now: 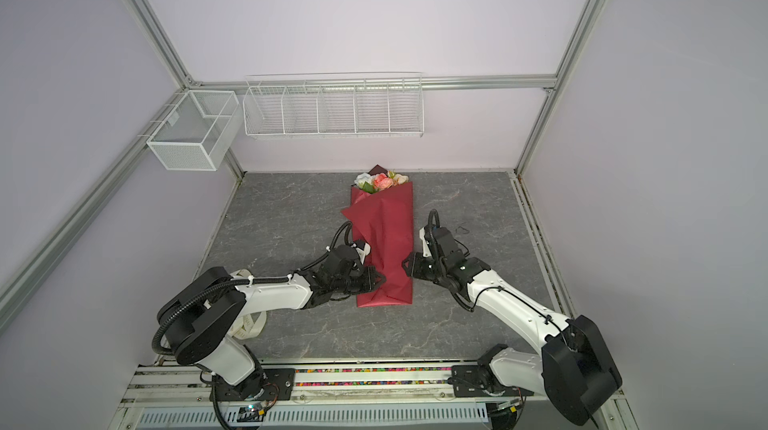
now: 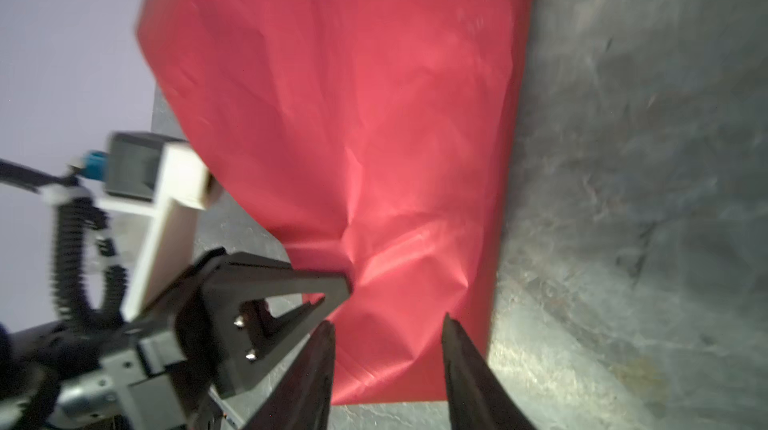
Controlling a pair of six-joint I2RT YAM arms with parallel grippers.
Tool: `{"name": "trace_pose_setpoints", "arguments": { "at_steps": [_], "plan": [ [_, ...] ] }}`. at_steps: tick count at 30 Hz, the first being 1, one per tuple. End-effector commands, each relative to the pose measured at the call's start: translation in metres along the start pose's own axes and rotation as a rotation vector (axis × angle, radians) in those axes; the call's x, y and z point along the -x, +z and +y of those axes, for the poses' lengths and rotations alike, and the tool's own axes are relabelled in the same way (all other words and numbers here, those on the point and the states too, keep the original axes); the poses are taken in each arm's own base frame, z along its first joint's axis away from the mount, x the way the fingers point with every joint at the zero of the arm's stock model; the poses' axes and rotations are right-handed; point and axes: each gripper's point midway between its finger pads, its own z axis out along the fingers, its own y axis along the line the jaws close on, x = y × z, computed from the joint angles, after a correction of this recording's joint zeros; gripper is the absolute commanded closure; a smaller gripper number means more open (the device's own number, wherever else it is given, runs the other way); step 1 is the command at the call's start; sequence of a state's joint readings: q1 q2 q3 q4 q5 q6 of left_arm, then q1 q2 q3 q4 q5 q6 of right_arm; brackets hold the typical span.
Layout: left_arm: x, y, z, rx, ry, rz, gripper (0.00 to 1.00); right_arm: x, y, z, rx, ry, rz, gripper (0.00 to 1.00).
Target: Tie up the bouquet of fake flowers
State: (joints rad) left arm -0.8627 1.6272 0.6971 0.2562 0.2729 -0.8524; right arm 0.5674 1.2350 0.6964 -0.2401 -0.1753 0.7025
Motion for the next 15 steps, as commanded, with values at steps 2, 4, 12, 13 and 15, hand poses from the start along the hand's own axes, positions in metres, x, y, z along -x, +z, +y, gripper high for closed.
{"name": "trace_pose_setpoints", "arguments": {
  "at_steps": [2,4,12,13,15],
  "plan": [
    [0.000,0.002,0.011,0.021,-0.005,-0.006,1.00,-0.013,0.013,0.015,0.094,0.025,0.068,0.63],
    [0.001,0.003,0.011,0.008,-0.013,-0.005,0.99,-0.019,0.021,0.016,0.100,0.026,0.084,0.65],
    [0.005,0.007,0.016,-0.053,-0.084,0.015,0.97,-0.034,0.045,0.016,0.095,0.029,0.144,0.71],
    [0.004,0.008,0.018,-0.053,-0.093,0.019,0.98,-0.035,0.047,0.016,0.092,0.027,0.149,0.71],
    [0.004,0.009,0.021,-0.057,-0.115,0.019,0.98,-0.037,0.049,0.015,0.082,0.027,0.152,0.71]
  ]
}}
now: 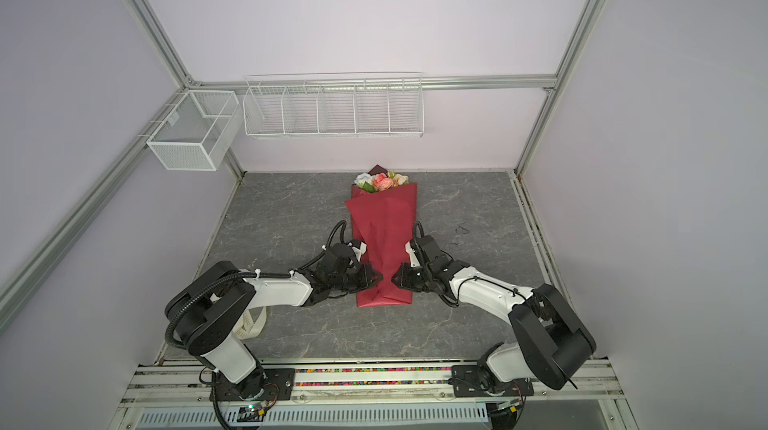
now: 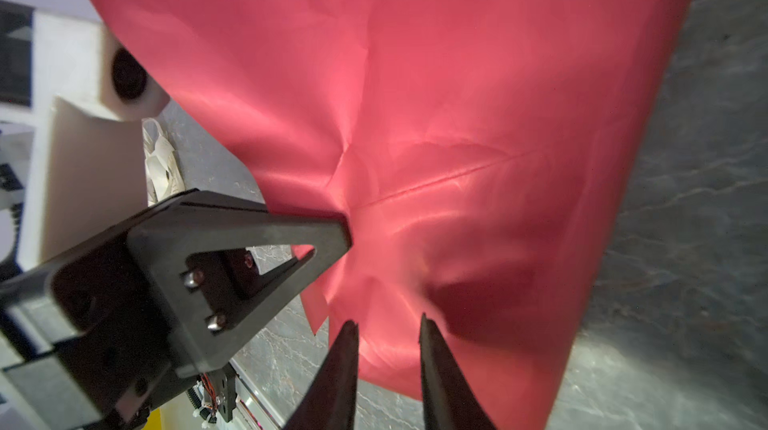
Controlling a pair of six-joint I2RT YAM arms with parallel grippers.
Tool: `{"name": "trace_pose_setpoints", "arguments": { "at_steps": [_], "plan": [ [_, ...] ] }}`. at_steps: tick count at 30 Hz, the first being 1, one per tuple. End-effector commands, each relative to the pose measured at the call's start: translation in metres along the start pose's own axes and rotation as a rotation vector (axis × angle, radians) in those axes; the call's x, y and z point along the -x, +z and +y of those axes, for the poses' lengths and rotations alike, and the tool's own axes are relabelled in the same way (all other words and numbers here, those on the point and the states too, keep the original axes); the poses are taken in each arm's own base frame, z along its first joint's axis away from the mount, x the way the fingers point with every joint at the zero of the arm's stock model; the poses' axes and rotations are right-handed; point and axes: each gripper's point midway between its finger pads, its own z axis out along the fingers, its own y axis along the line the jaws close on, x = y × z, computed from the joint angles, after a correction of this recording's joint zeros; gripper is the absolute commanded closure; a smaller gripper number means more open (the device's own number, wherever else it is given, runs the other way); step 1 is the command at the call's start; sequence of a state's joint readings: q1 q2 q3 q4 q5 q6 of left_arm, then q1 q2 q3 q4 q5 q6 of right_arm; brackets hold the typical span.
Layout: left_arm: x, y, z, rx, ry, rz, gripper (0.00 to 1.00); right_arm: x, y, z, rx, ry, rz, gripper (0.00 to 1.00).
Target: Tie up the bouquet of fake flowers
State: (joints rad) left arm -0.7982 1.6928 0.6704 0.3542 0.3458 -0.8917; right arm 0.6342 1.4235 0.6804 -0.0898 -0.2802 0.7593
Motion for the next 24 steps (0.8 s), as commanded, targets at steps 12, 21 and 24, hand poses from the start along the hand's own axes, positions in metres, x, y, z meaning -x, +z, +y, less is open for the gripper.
{"name": "trace_pose_setpoints", "arguments": {
  "at_steps": [12,21,24],
  "plan": [
    [0.007,0.007,0.010,-0.091,-0.113,0.041,0.97,-0.012,0.004,0.005,0.012,-0.016,0.013,0.72],
    [0.015,0.005,0.015,-0.126,-0.125,0.049,0.99,-0.019,0.001,0.002,0.003,-0.020,0.016,0.70],
    [0.016,0.004,0.015,-0.117,-0.113,0.056,1.00,-0.020,0.002,-0.001,-0.006,-0.019,0.017,0.70]
  ]
}}
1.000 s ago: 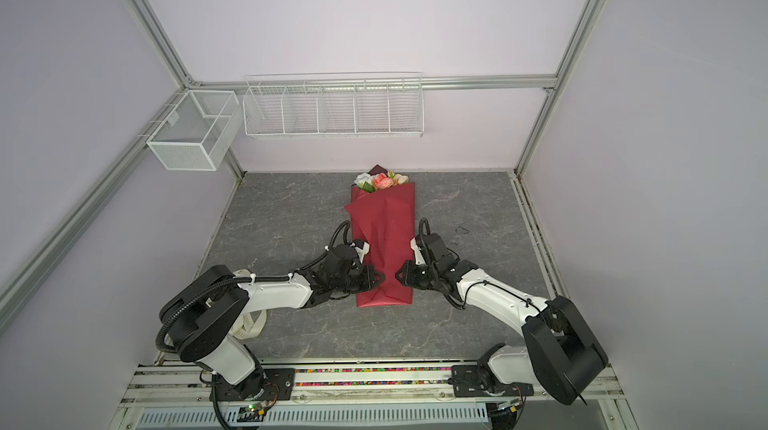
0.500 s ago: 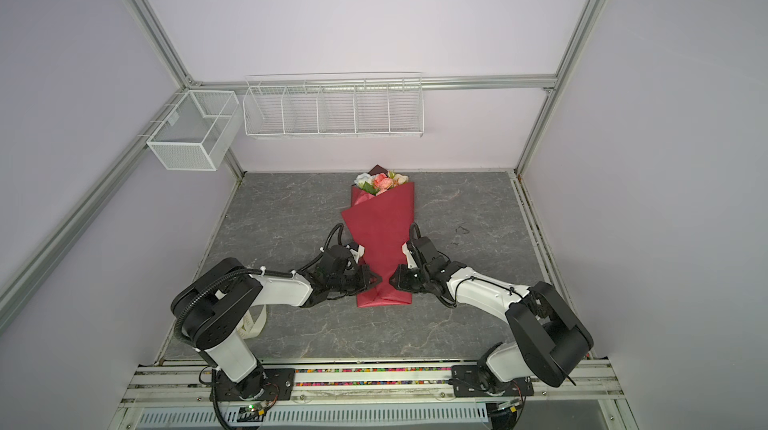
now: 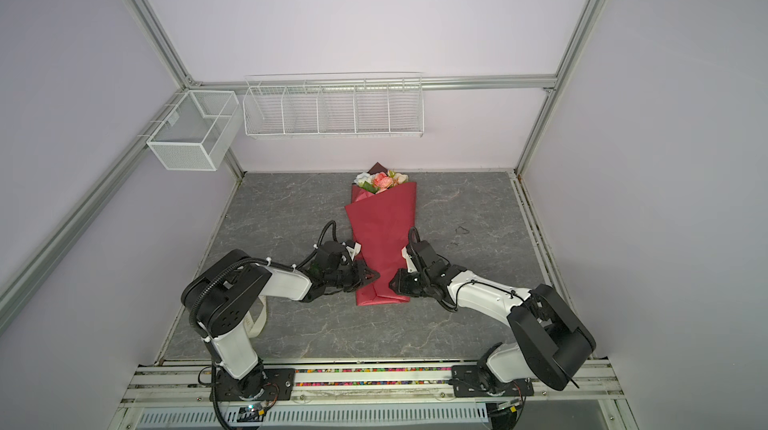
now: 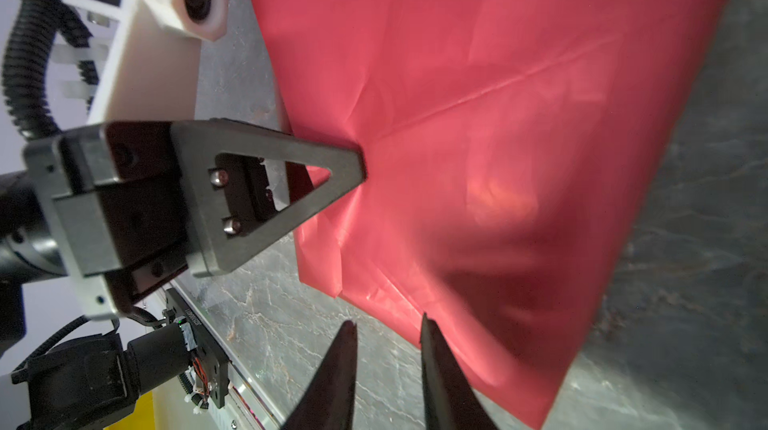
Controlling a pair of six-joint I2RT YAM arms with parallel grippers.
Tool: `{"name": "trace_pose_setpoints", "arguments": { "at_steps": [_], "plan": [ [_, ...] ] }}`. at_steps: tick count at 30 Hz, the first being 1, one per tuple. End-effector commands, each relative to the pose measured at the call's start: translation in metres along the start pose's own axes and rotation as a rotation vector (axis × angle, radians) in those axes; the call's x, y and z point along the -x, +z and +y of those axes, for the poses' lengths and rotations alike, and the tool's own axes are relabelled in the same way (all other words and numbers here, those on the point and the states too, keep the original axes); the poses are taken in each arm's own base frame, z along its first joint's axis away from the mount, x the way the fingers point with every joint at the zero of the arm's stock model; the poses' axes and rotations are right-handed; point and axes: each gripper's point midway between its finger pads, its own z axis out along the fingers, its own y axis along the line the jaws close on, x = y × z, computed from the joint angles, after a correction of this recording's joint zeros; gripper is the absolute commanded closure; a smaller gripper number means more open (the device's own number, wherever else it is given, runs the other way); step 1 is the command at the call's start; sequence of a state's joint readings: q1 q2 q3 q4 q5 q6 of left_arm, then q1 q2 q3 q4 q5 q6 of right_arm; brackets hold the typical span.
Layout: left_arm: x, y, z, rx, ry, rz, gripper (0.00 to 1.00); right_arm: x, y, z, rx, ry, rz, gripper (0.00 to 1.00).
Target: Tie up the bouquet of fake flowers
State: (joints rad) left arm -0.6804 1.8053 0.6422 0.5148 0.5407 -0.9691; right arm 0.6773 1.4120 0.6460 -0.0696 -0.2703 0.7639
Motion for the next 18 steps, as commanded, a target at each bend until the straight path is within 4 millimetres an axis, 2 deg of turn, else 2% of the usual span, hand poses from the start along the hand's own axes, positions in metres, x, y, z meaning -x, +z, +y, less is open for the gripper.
{"name": "trace_pose_setpoints", "arguments": {
  "at_steps": [1,8,14,18],
  "plan": [
    [0.005,0.000,-0.006,-0.007,0.023,0.005,1.00,-0.005,-0.001,-0.003,-0.011,0.007,-0.003,0.70],
    [0.003,0.000,0.004,0.022,0.016,0.013,1.00,-0.008,0.014,0.004,0.048,0.021,0.032,0.78],
    [-0.001,-0.002,0.008,0.037,0.015,0.022,1.00,-0.016,0.028,0.004,0.078,0.024,0.087,0.80],
    [0.000,0.000,0.009,0.045,0.021,0.028,1.00,-0.025,0.038,-0.003,0.068,0.039,0.126,0.83]
  ]
}}
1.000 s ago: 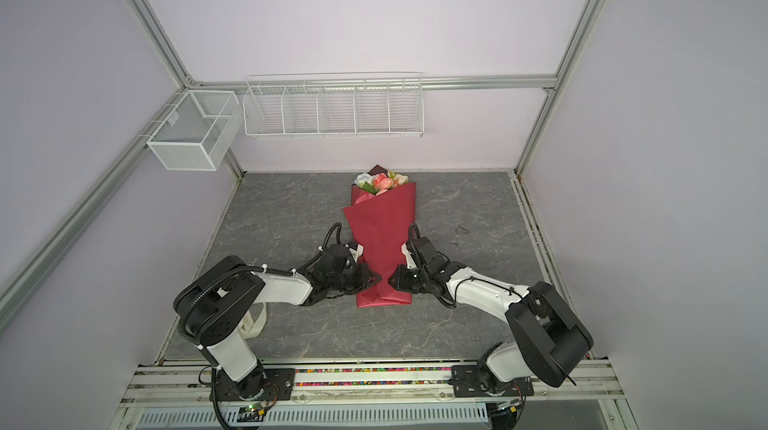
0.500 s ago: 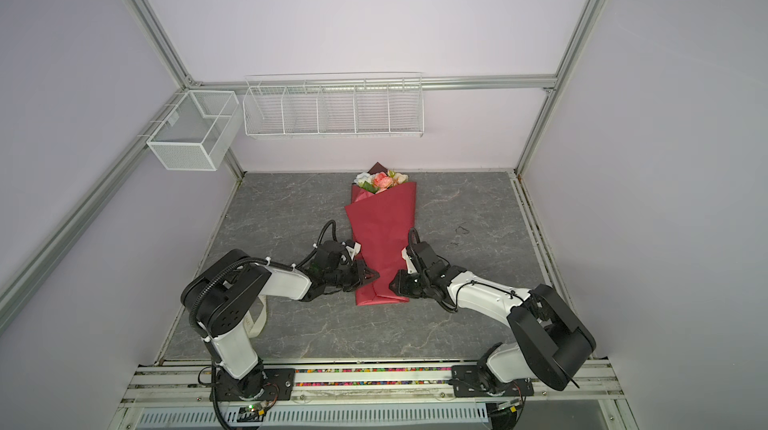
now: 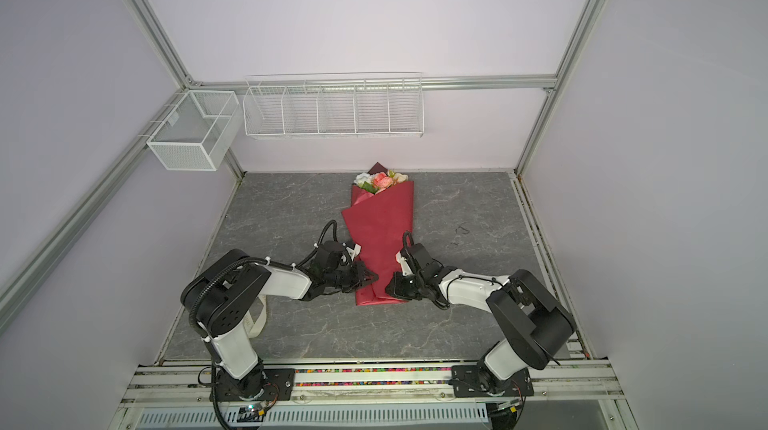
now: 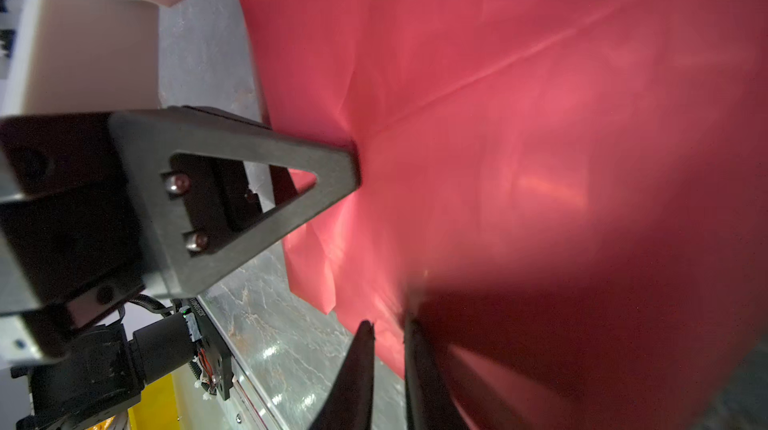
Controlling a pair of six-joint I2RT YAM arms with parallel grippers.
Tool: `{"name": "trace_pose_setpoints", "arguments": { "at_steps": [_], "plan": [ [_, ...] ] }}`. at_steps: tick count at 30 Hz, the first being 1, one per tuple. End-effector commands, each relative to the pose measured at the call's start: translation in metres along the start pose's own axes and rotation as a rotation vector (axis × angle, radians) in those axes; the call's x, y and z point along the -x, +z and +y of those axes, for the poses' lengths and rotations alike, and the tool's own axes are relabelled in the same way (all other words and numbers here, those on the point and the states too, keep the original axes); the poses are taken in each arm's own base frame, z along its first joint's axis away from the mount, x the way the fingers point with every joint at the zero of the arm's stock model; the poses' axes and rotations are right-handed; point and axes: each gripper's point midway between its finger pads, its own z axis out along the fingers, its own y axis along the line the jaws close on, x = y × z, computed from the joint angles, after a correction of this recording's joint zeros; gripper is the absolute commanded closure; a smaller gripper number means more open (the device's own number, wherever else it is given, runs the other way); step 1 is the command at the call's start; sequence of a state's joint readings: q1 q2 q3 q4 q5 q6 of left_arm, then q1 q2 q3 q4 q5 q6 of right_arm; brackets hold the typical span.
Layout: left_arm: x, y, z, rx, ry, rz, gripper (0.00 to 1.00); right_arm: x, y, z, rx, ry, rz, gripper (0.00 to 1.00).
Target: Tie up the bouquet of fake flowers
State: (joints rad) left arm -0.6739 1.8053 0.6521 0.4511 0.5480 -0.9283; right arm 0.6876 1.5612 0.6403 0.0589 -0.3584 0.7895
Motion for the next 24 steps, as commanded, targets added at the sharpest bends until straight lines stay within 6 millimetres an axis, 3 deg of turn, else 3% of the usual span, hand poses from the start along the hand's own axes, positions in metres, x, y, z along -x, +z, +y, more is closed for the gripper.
{"name": "trace_pose_setpoints", "arguments": {
  "at_steps": [1,7,12,17,20,24],
  "plan": [
    [0.004,0.000,0.000,0.011,0.012,0.000,1.00,-0.013,0.010,-0.006,0.012,0.019,0.042,0.83],
    [0.007,-0.003,-0.005,0.027,0.029,0.000,1.00,-0.023,0.017,-0.024,-0.018,0.065,0.050,0.85],
    [0.008,-0.017,-0.011,0.054,0.048,-0.019,0.71,-0.024,0.014,-0.025,-0.017,0.070,0.039,0.85],
    [0.007,-0.041,-0.021,0.092,0.080,-0.051,0.62,-0.017,0.010,-0.017,-0.006,0.066,0.018,0.84],
    [0.008,-0.054,-0.026,0.111,0.088,-0.078,0.64,-0.013,0.006,-0.013,-0.005,0.059,0.001,0.84],
    [0.003,-0.055,-0.041,0.062,0.095,-0.064,0.78,-0.009,0.004,-0.005,0.012,0.053,-0.006,0.83]
  ]
}}
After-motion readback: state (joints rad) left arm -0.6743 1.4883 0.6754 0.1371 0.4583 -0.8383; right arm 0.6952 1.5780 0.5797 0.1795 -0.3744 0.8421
